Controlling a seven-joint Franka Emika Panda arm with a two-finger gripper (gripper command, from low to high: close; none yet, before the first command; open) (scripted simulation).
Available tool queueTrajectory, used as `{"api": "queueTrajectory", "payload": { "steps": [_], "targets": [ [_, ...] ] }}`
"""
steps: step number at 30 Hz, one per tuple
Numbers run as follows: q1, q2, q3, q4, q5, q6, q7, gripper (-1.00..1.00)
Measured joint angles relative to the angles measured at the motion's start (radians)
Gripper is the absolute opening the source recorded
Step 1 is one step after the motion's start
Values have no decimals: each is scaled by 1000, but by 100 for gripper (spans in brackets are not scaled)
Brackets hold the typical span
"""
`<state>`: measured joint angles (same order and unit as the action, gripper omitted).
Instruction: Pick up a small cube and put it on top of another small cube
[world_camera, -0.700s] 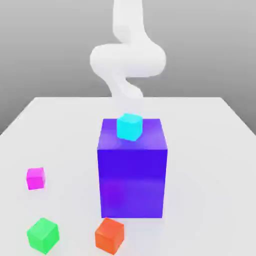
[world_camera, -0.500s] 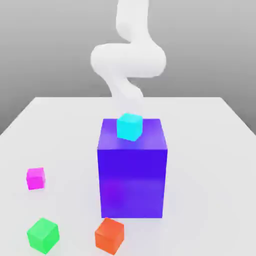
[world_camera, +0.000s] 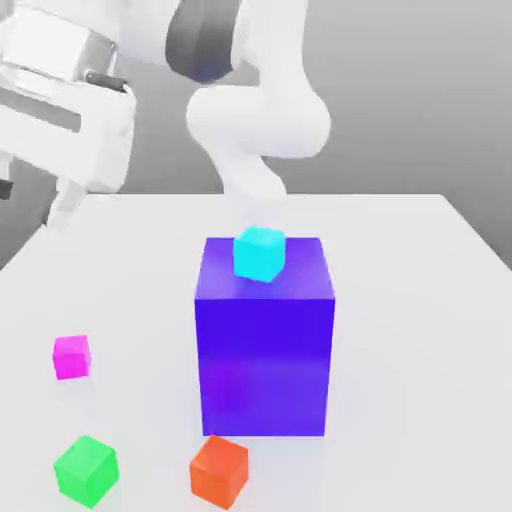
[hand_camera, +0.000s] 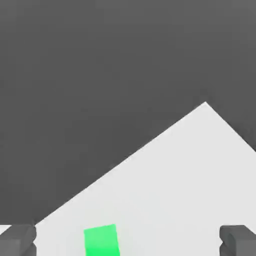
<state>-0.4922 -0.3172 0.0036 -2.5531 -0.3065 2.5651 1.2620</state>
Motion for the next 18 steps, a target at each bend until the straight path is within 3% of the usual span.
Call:
{"api": "queueTrajectory", "payload": {
  "steps": [10, 18],
  "targets": [
    [-126, 189, -99, -111, -5, 126, 105, 0],
    [-224, 321, -149, -206, 167, 242, 64, 0]
  ]
}}
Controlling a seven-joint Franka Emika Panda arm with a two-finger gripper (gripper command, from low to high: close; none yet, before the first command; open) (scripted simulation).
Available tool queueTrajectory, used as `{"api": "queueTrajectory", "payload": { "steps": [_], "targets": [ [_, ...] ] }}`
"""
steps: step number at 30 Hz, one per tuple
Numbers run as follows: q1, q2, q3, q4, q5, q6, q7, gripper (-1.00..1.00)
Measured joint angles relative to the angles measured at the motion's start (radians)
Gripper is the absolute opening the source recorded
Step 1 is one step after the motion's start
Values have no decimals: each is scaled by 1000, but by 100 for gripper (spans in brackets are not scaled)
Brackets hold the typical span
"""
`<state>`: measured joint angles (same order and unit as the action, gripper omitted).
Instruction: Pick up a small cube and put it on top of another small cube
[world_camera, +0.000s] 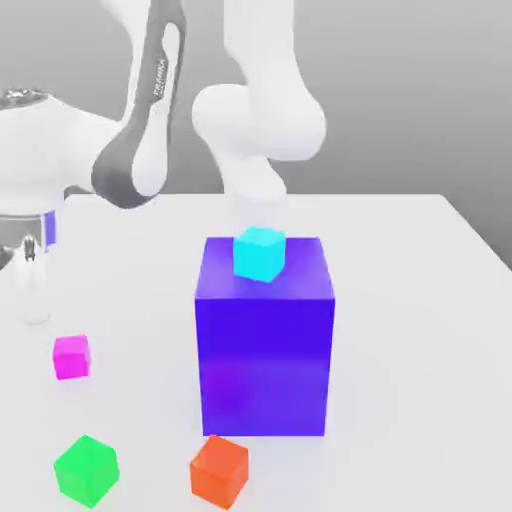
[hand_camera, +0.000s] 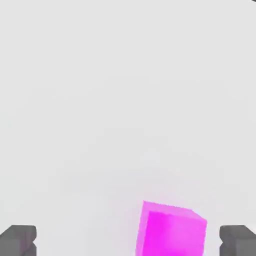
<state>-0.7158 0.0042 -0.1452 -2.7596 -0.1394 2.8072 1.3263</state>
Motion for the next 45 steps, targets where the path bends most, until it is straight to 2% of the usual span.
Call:
{"api": "queueTrajectory", "payload": {
  "steps": [3, 6, 11, 16, 17, 24, 30, 37, 45],
  "targets": [
    [-33, 44, 17, -31, 130, 41, -64, 0],
    [-46, 93, 41, -26, 197, 84, -102, 0],
    [-80, 189, 88, -6, 253, 162, -140, 0],
    [-104, 294, 114, 9, 268, 244, -157, 0],
    [-105, 306, 115, 10, 268, 254, -158, -100],
    [-107, 305, 117, 10, 265, 253, -155, -100],
    [-96, 191, 101, -6, 241, 166, -130, -100],
    [-80, 64, 69, -34, 167, 57, -77, -100],
    [48, 93, 130, 118, 156, -65, 226, -100]
  ]
}}
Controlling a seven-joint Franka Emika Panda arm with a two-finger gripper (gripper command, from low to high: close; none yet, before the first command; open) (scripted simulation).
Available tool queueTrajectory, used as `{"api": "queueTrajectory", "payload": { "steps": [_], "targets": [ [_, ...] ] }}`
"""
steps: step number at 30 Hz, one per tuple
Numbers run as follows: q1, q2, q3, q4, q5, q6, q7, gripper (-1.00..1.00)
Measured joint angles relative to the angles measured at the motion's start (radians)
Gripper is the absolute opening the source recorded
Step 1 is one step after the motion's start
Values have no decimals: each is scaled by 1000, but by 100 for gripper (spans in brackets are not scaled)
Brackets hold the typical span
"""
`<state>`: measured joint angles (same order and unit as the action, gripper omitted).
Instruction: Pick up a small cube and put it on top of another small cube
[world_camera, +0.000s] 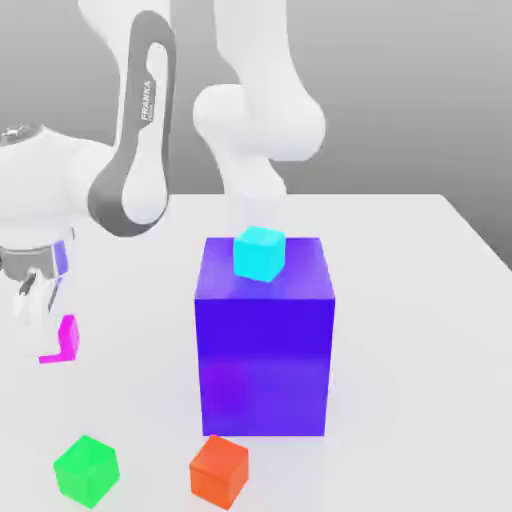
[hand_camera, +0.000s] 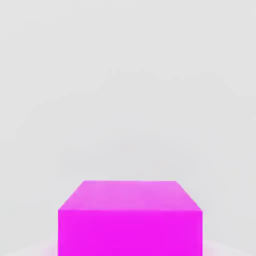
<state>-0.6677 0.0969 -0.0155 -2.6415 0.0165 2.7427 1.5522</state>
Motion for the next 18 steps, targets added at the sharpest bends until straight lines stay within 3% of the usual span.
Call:
{"api": "queueTrajectory", "payload": {
  "steps": [10, 14, 15, 18],
  "targets": [
    [166, 66, 74, 215, -32, -151, 433, -100],
    [189, 179, 70, 242, -49, -64, 484, -100],
    [193, 214, 67, 244, -54, -32, 488, 100],
    [193, 214, 67, 244, -54, -32, 488, 100]
  ]
}}
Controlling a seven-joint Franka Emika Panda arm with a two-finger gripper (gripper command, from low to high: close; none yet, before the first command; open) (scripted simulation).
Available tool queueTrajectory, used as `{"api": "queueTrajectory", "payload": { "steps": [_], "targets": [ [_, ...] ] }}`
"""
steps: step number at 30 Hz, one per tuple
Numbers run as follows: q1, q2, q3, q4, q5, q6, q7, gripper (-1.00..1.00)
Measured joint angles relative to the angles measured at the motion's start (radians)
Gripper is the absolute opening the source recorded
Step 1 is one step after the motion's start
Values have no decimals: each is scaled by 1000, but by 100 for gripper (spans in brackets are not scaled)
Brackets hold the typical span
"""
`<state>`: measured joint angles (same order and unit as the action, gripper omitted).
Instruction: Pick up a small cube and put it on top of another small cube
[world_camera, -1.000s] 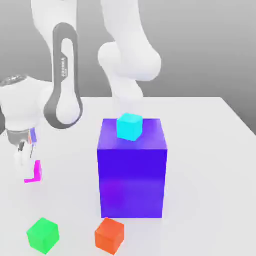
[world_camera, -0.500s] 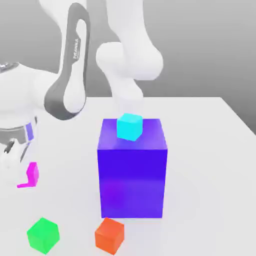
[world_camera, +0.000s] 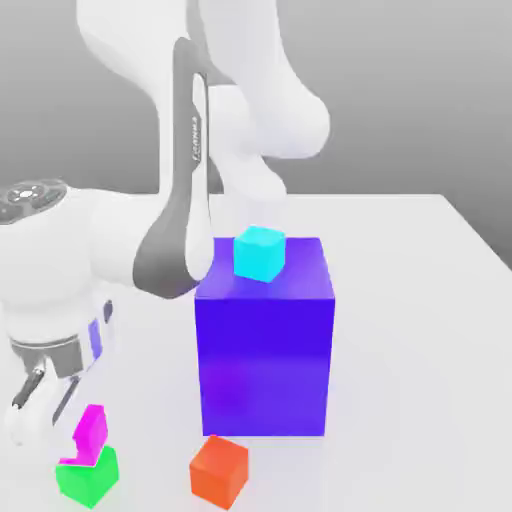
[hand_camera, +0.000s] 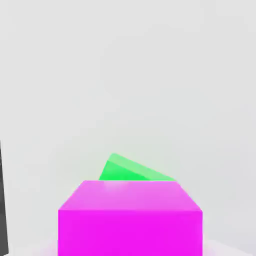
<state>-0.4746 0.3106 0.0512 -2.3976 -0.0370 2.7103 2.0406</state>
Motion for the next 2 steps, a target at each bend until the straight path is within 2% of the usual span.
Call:
{"api": "queueTrajectory", "payload": {
  "steps": [2],
  "targets": [
    [0, 0, 0, 0, 0, 0, 0, 100]
  ]
}}
